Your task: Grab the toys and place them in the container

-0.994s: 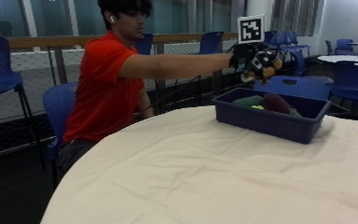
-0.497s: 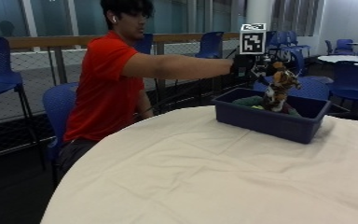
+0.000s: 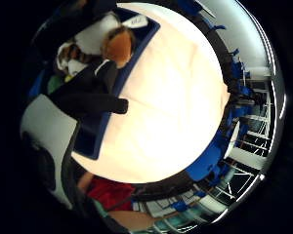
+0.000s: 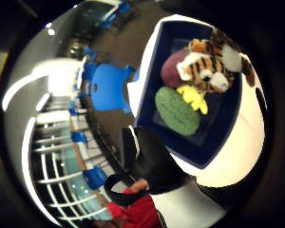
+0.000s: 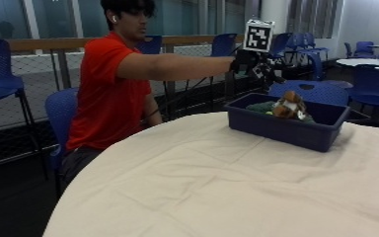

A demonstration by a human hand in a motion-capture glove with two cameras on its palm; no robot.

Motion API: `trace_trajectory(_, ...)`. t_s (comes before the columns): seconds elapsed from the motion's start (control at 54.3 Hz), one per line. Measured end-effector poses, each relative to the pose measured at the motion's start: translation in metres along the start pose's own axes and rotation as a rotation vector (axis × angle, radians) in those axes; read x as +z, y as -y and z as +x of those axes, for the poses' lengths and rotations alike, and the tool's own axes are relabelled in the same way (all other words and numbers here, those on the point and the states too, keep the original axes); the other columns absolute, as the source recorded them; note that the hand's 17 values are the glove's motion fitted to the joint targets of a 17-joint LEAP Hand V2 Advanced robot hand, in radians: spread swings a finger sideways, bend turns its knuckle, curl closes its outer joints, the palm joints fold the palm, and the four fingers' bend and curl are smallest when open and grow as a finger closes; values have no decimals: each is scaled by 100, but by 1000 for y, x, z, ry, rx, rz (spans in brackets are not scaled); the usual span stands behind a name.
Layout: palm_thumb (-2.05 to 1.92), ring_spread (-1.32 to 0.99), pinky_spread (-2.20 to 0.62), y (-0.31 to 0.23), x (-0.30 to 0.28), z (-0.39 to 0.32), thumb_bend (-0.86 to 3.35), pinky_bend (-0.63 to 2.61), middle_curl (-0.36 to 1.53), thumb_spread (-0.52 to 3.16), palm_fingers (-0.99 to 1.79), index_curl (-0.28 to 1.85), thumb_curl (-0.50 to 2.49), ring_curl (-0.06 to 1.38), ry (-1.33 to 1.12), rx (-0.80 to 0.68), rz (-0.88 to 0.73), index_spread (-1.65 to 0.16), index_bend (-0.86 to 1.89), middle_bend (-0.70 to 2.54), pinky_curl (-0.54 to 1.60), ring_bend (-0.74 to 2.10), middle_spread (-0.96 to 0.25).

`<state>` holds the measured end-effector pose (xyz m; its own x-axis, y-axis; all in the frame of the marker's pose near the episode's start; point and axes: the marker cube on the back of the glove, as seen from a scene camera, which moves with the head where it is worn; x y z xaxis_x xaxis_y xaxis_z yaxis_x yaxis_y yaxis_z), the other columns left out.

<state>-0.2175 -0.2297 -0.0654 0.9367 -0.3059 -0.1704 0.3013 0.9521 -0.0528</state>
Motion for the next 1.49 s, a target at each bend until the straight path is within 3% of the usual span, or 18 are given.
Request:
trace_trajectory(0.11,-6,7,0,-12,-5,1,-5,150,19,115,-12,36,30,37,-16,9,19,-39,12,12,40,60,-17)
trace_trajectory(0.295,-5,7,1,-47,-13,12,-5,147,19,114,-15,34,27,35,-29,-117,55,-38,15,13,38,55,-16)
trace_trajectory(0.645,-5,7,4,-144,38,99,-5,139,19,114,-15,33,25,31,-67,65,155,-39,17,12,34,42,-15)
trace_trajectory(0.829,-4,7,5,-189,88,159,-4,130,19,115,-16,35,24,27,22,201,89,-40,20,11,32,27,-15)
trace_trajectory(1.492,-4,6,8,-267,137,222,-4,121,15,116,-13,38,24,26,96,280,59,-41,19,10,31,18,-13)
